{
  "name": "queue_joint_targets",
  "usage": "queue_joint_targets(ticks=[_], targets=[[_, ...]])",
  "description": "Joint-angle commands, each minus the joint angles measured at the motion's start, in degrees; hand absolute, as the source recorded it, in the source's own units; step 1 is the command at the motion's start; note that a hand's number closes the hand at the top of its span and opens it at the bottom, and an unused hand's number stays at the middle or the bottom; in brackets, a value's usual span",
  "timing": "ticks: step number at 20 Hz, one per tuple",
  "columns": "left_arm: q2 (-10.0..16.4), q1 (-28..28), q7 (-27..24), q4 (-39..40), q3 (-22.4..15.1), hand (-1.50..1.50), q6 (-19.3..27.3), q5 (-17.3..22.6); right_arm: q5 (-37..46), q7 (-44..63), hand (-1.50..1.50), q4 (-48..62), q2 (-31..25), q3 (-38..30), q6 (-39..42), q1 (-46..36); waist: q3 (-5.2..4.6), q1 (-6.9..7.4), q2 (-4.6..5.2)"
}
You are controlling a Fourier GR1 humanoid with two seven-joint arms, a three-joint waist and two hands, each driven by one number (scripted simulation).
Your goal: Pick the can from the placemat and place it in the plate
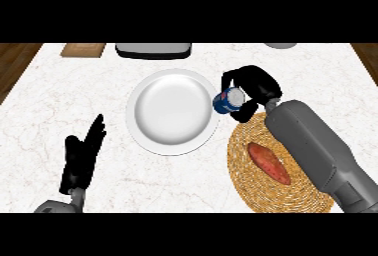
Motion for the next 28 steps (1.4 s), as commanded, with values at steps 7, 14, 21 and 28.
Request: queue_joint_targets(ticks=[7, 14, 21, 28], targets=[[-0.7, 0.0, 0.6, 0.7, -0.9, 0.0, 0.0, -0.3, 13.4, 40.8, 1.5, 2.1, 14.8, -3.1, -24.7, -14.3, -0.19, 0.73, -0.59], [-1.1, -3.7, 1.6, 0.8, -1.4, 0.0, -1.0, -0.6, 22.4, 71.8, 1.5, 7.5, 17.2, 2.7, -29.6, -23.5, 0.16, 3.26, 1.29], [-2.6, -3.9, 1.0, 1.4, -1.7, 0.0, -0.5, -1.1, 23.0, 83.7, 1.5, 9.7, 17.3, 8.8, -28.1, -24.2, 0.39, 3.26, 2.11], [-1.4, -5.0, 1.0, 1.7, -0.4, 0.0, -2.0, -0.7, 16.1, 82.6, 1.5, 11.0, 17.3, 8.4, -26.2, -21.0, 0.46, 3.11, 2.26]])
